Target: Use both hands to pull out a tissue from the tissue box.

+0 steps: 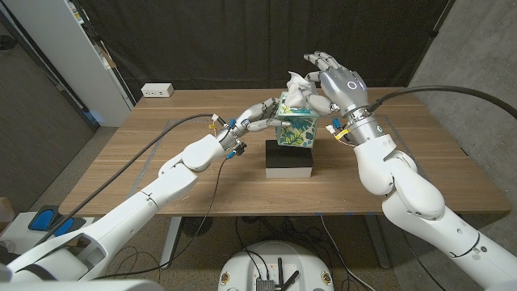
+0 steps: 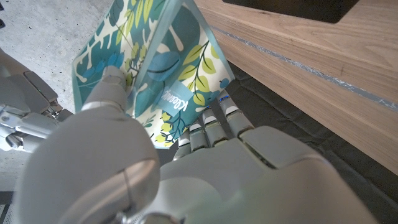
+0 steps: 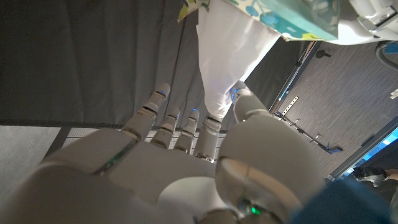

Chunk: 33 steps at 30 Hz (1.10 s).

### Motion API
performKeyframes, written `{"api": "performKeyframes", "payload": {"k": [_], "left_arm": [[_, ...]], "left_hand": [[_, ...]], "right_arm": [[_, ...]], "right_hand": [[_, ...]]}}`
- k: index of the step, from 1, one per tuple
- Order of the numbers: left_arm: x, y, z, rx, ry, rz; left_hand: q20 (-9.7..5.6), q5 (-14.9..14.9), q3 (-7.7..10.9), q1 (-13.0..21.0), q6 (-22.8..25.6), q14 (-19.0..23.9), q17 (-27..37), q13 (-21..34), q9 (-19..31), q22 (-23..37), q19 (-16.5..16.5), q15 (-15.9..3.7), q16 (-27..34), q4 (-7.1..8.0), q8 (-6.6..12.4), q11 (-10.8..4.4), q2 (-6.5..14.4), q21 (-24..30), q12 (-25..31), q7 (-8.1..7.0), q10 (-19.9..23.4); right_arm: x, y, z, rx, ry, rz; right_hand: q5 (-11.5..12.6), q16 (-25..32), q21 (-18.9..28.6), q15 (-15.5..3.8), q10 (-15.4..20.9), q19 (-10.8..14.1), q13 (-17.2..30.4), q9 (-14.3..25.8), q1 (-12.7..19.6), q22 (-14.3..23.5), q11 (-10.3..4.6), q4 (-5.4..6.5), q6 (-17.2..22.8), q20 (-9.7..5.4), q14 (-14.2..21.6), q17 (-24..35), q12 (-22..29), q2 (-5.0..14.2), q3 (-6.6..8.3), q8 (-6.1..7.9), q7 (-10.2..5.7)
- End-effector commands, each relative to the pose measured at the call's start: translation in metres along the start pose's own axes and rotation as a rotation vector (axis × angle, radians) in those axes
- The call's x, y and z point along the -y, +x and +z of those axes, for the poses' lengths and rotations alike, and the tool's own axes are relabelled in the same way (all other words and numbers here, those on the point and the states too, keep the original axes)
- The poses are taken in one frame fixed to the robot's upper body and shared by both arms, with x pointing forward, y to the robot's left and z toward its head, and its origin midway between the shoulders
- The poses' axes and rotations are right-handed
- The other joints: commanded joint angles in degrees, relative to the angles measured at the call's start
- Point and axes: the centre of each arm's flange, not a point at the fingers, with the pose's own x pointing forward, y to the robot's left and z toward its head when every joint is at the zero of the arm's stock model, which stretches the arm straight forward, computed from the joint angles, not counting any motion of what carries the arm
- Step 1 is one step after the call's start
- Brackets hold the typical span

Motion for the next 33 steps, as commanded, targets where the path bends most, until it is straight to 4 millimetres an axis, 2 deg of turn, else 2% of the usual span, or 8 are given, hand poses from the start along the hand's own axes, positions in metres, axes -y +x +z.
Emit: {"api": "performKeyframes", "payload": {"k": [1, 33], "left_arm": [[0.002, 0.003, 0.001, -0.002, 0.002, -0.006], [0.000, 0.008, -0.005, -0.011, -0.002, -0.008]], "left_hand": [[-0.10, 0.3, 0.66, 0.3, 0.1, -0.1, 0.1, 0.1, 0.2, 0.3, -0.1, -0.26, -0.1, -0.01, 0.45, 0.22, 0.7, 0.3, -0.3, 0.03, 0.3], [-0.33, 0.3, 0.97, 0.4, 0.0, -0.1, 0.0, 0.4, 0.0, 0.3, -0.1, -0.40, -0.1, -0.35, 0.80, -0.01, 0.3, 0.4, -0.3, -0.17, 0.4]], "right_arm": [[0.000, -0.003, -0.002, 0.008, -0.019, -0.016], [0.001, 0.017, -0.002, 0.025, -0.089, -0.139]], "right_hand": [[0.0, 0.3, 0.3, -3.99, 1.0, 0.3, 0.2, 0.5, 1.5, 0.2, 0.06, 0.11, 0.7, -0.57, 0.7, 0.2, 0.2, -0.31, 0.31, 0.84, 0.17], [-0.4, 1.0, 0.4, -4.40, 1.7, 1.0, 0.3, 0.7, 3.4, 0.3, -0.16, 0.90, 0.1, -1.34, 1.0, 0.9, -0.1, -0.53, -0.89, 1.77, -0.38]]}}
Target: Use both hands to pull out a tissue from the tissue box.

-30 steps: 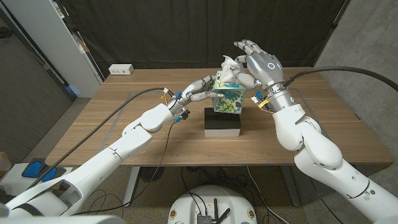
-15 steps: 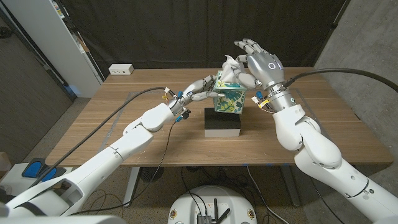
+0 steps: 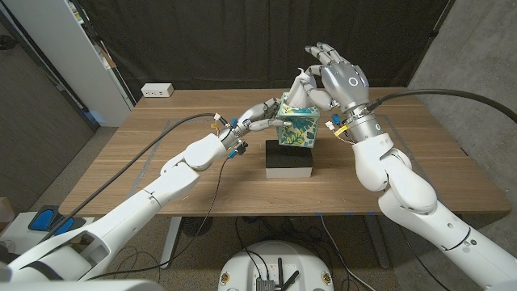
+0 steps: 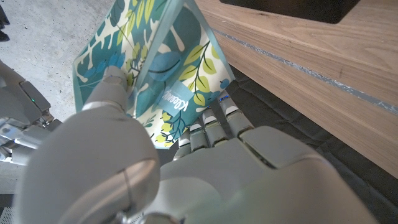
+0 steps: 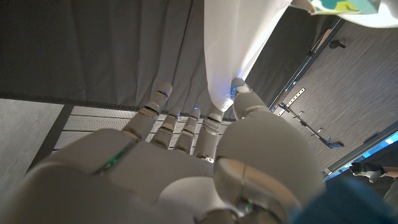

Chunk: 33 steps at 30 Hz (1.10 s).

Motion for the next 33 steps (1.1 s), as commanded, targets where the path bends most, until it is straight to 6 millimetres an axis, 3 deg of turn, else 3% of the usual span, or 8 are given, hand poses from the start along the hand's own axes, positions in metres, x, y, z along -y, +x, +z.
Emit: {"api": "performKeyframes", "payload": {"k": [1, 33], "left_arm": [[0.000, 0.002, -0.001, 0.001, -0.001, -0.003], [-0.001, 0.003, -0.001, -0.004, 0.001, 0.004]], "left_hand": [[-0.28, 0.1, 0.29, 0.2, 0.1, -0.2, 0.0, 0.1, 0.1, 0.3, -0.1, -0.39, -0.1, -0.08, 0.58, 0.03, 0.2, 0.4, -0.4, -0.19, 0.4], [-0.30, 0.1, 0.29, 0.3, 0.0, -0.2, 0.0, 0.3, 0.0, 0.2, -0.1, -0.49, -0.1, -0.07, 0.89, -0.01, 0.2, 0.4, -0.4, -0.27, 0.5]], "right_arm": [[0.001, 0.008, 0.002, 0.013, -0.042, -0.038], [0.013, 0.020, -0.006, -0.011, -0.037, -0.229]], "right_hand": [[-0.2, 0.4, 0.4, -4.68, 0.5, 0.0, 0.2, 0.1, 0.2, 0.1, -0.22, 0.16, 0.2, -0.30, 0.5, 0.4, -0.1, 0.60, -0.15, 0.61, -0.38], [-0.2, 0.9, 0.4, -5.07, 0.9, 0.3, 0.3, -0.3, 0.8, 0.2, -0.43, 0.48, -0.5, -0.38, 0.5, 1.1, -0.3, 0.78, -1.38, 1.03, -0.51]]}}
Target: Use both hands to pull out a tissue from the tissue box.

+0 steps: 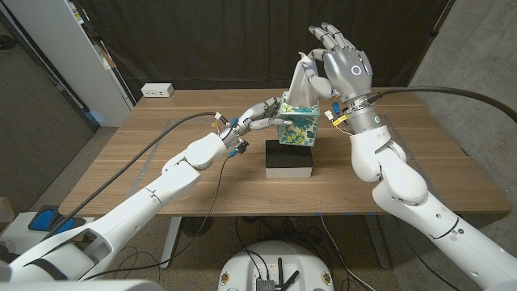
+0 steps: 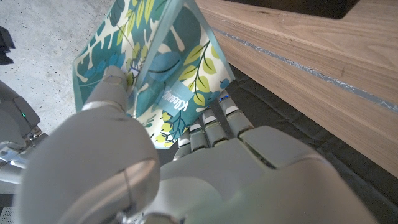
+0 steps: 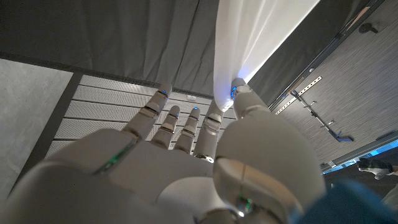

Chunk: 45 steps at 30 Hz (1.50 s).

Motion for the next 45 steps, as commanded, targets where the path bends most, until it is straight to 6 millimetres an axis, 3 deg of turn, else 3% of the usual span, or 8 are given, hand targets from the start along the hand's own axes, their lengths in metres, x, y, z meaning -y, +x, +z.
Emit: {"api": "performKeyframes", "payload": {"k": [1, 23, 45], "left_arm": [[0.000, 0.000, 0.000, -0.005, 0.002, 0.002], [-0.001, 0.001, -0.002, -0.013, -0.003, 0.003], [-0.011, -0.003, -0.006, -0.028, -0.007, 0.006]], "left_hand": [[-0.31, 0.1, 0.32, 0.2, 0.0, -0.2, 0.0, 0.3, 0.3, 0.2, -0.1, -0.46, 0.0, -0.07, 0.44, -0.03, 0.3, 0.2, 0.0, -0.31, 0.5], [-0.20, 0.1, 0.32, 0.2, -0.1, -0.2, 0.0, 0.4, 0.2, 0.2, -0.2, -0.23, 0.0, -0.02, 0.60, 0.10, 0.4, 0.2, 0.0, -0.16, 0.5], [-0.33, 0.1, 0.30, 0.2, -0.1, -0.2, 0.0, 0.5, 0.1, 0.2, -0.2, -0.41, 0.0, -0.01, 0.80, -0.05, 0.3, 0.2, 0.0, -0.36, 0.5]], "right_arm": [[0.001, 0.004, -0.005, -0.015, 0.015, -0.098], [-0.003, 0.023, -0.012, -0.055, 0.060, -0.222], [-0.020, 0.036, -0.021, -0.132, 0.104, -0.340]], "right_hand": [[-0.1, 0.5, 0.4, -5.17, 0.6, 0.4, 0.3, 0.2, 0.5, 0.2, -0.01, -0.12, -0.1, -0.38, 0.6, 0.3, 0.0, 0.50, -0.31, 0.42, -0.21], [-0.1, 1.5, 0.7, -5.66, 1.9, 1.3, 0.4, -0.1, 0.7, 0.3, -0.15, 0.16, -0.5, -0.28, 1.6, 1.1, 0.3, 0.80, -1.35, 0.83, -0.41], [-0.1, 2.7, 1.1, -6.39, 3.2, 2.2, 0.6, -0.5, 0.6, 0.4, -0.27, 0.36, -0.5, -0.48, 2.6, 2.2, 0.6, 1.13, -2.36, 1.39, -0.60]]}}
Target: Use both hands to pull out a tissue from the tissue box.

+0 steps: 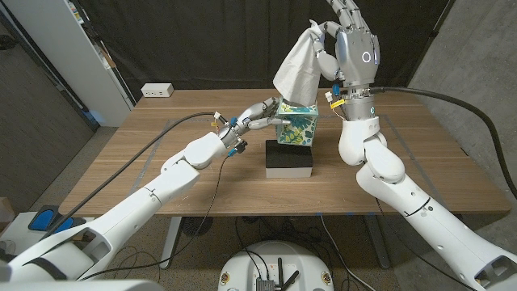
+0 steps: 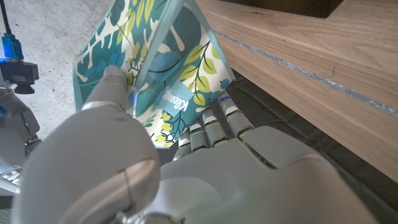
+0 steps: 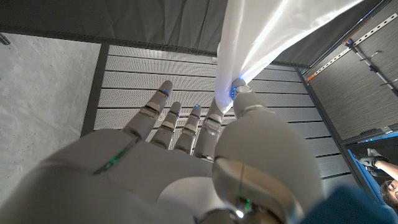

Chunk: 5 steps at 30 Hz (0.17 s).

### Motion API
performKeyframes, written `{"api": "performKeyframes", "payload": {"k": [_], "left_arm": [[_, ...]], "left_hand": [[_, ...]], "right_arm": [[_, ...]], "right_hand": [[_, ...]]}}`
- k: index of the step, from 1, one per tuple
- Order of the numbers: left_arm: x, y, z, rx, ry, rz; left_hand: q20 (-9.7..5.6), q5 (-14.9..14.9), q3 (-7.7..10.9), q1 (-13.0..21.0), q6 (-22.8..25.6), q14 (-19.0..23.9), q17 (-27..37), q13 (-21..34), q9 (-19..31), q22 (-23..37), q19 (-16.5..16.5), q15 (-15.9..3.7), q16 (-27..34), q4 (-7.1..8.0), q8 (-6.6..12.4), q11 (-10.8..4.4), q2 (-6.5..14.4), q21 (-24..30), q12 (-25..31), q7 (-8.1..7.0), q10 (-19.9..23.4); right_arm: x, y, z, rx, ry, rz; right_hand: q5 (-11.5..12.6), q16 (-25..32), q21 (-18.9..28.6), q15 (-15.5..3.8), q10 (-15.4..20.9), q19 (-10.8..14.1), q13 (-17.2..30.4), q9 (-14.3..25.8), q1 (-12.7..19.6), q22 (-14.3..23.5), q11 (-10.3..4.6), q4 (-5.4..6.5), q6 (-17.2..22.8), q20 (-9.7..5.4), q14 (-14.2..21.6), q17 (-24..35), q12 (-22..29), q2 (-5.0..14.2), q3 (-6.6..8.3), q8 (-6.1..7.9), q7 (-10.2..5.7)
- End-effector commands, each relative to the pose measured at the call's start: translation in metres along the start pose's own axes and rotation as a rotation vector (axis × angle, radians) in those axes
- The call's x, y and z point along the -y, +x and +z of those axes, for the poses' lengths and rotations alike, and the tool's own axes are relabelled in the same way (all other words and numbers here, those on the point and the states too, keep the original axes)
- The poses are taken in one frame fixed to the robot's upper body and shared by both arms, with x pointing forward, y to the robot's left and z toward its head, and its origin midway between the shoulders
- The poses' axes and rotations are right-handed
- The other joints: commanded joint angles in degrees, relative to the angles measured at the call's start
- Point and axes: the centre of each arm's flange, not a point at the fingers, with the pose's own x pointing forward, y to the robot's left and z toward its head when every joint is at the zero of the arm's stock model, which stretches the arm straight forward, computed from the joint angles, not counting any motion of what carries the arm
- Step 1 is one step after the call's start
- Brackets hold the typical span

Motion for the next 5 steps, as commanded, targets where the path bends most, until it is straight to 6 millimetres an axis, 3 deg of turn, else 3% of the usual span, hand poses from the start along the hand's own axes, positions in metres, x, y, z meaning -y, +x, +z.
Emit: {"api": "performKeyframes", "payload": {"k": [1, 5], "left_arm": [[-0.0060, -0.0023, -0.0013, -0.010, -0.008, 0.002], [-0.0102, -0.0010, -0.0006, -0.015, 0.001, -0.008]], "left_hand": [[-0.01, 0.3, 0.39, 0.2, -0.1, -0.2, 0.0, 0.2, 0.0, 0.2, 0.1, -0.40, 0.0, 0.06, 0.45, 0.05, 0.5, 0.3, -0.1, -0.31, 0.5], [-0.03, 0.3, 0.36, 0.1, -0.1, -0.2, 0.0, 0.3, 0.0, 0.2, 0.1, -0.43, 0.0, 0.08, 0.51, 0.03, 0.4, 0.3, -0.1, -0.34, 0.5]], "right_arm": [[-0.0141, 0.0069, -0.0057, -0.053, 0.026, -0.057], [-0.0175, 0.0067, -0.0085, -0.080, 0.047, -0.069]], "right_hand": [[-0.1, 0.7, 0.4, -6.27, 0.6, 0.7, 0.3, 0.1, 0.0, 0.1, 0.21, 0.08, 0.1, 0.27, 0.6, 0.4, 0.3, 0.54, -0.40, 0.40, 0.00], [0.0, 0.9, 0.4, -6.17, 1.2, 0.7, 0.3, 0.0, 0.1, 0.2, 0.46, 0.07, 0.1, 0.26, 0.7, 0.6, 0.5, 0.58, -0.54, 0.47, 0.08]]}}
